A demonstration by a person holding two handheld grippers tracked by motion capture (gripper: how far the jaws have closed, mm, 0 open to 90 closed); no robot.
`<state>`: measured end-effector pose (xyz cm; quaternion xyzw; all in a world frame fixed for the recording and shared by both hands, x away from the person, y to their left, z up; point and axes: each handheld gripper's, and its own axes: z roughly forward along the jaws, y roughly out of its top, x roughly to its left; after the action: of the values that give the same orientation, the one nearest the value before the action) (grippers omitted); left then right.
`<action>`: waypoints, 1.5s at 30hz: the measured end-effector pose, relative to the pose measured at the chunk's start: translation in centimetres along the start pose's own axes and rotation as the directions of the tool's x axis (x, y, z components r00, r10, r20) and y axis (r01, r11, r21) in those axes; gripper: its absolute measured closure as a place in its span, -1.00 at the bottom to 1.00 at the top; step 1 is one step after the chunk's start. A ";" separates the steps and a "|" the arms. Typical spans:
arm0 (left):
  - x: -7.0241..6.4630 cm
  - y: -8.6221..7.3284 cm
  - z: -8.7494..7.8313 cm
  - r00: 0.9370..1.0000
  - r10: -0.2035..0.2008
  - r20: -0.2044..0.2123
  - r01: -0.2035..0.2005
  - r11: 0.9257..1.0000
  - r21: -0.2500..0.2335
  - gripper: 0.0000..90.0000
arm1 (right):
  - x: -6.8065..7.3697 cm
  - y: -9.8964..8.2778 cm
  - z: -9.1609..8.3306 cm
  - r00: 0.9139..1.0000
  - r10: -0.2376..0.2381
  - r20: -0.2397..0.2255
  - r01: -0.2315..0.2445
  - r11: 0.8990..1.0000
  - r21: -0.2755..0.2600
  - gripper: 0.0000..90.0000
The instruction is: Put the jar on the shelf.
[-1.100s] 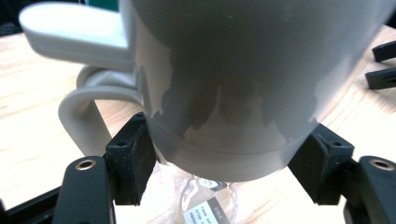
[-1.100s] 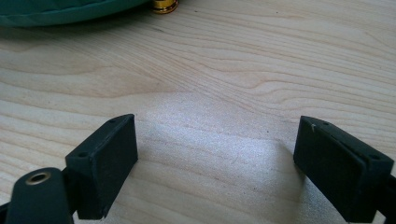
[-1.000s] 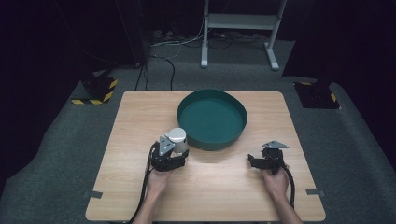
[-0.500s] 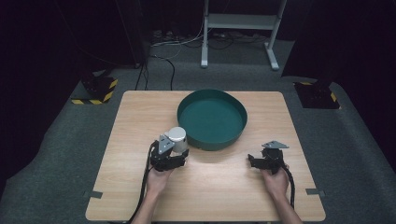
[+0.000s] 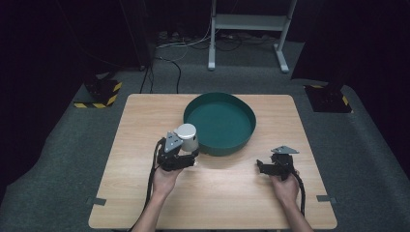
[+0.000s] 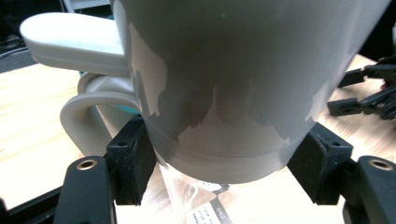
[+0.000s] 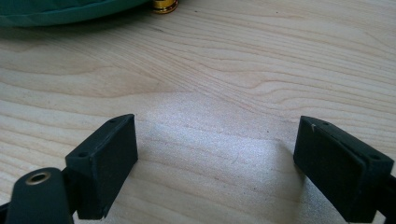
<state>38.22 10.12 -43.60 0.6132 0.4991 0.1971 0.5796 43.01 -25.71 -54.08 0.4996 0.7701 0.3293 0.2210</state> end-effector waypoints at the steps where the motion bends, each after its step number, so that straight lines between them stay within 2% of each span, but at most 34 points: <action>1: -0.1 0.2 0.1 1.000 0.000 0.002 0.000 1.000 -0.001 -0.31 | 0.0 0.0 0.0 1.000 0.001 0.000 -0.001 1.000 0.000 -0.71; 8: -0.7 1.7 0.8 0.999 0.013 0.030 -0.013 1.000 0.008 -0.31 | 0.0 0.0 0.0 1.000 0.001 0.000 -0.001 1.000 0.000 -0.71; 15: -1.1 3.3 1.5 0.999 0.000 0.051 0.000 1.000 -0.006 -0.31 | 0.0 0.0 0.0 1.000 0.001 0.000 -0.001 1.000 0.001 -0.71; 19: -1.2 4.3 2.1 0.999 0.010 0.049 -0.009 1.000 -0.014 -0.31 | 0.0 0.0 0.0 1.000 0.001 0.000 -0.001 1.000 0.000 -0.71; 24: -1.4 5.3 2.8 0.998 -0.003 0.057 0.005 1.000 -0.026 -0.30 | 0.0 0.0 0.0 1.000 0.000 0.000 0.000 1.000 0.000 -0.71; 33: -1.6 6.5 4.9 0.999 0.022 0.041 -0.021 0.999 -0.035 -0.30 | 0.0 0.0 0.0 1.000 0.000 -0.001 0.000 1.000 0.000 -0.71; 34: 0.6 7.4 3.8 0.938 0.339 0.071 -0.347 0.918 0.195 -0.30 | 0.0 0.0 0.0 1.000 0.001 -0.001 -0.001 1.000 -0.001 -0.71; 35: 0.6 7.4 3.8 0.938 0.339 0.071 -0.347 0.918 0.195 -0.30 | 0.0 0.0 0.0 1.000 0.001 -0.001 -0.001 1.000 -0.001 -0.71; 36: -1.4 6.5 5.9 0.999 0.028 0.031 -0.027 0.999 -0.036 -0.30 | 0.0 0.0 0.0 1.000 0.001 0.000 -0.001 1.000 0.000 -0.71; 40: -1.1 6.4 7.3 1.000 0.021 0.011 -0.021 0.999 -0.039 -0.31 | 0.0 0.0 0.0 1.000 0.000 0.000 0.000 1.000 0.000 -0.71; 41: 1.0 7.2 6.0 0.942 0.333 0.043 -0.334 0.920 0.204 -0.30 | 0.0 0.0 0.0 1.000 0.001 0.000 -0.001 1.000 0.000 -0.71; 42: -1.0 6.3 8.0 1.000 0.017 0.002 -0.017 0.999 -0.039 -0.30 | 0.0 0.0 0.0 1.000 0.001 0.000 -0.001 1.000 0.000 -0.71; 44: -0.9 6.2 8.6 1.000 0.027 -0.006 -0.027 0.999 -0.034 -0.30 | 0.0 0.0 0.0 1.000 0.001 0.000 -0.001 1.000 0.000 -0.71; 45: 1.2 6.9 7.3 0.940 0.340 0.028 -0.338 0.917 0.214 -0.30 | 0.0 0.0 0.0 1.000 0.001 -0.001 -0.001 1.000 0.000 -0.71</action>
<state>47.34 8.54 -39.51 0.7486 0.4067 0.2420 0.4644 43.01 -25.71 -54.09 0.4997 0.7700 0.3296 0.2207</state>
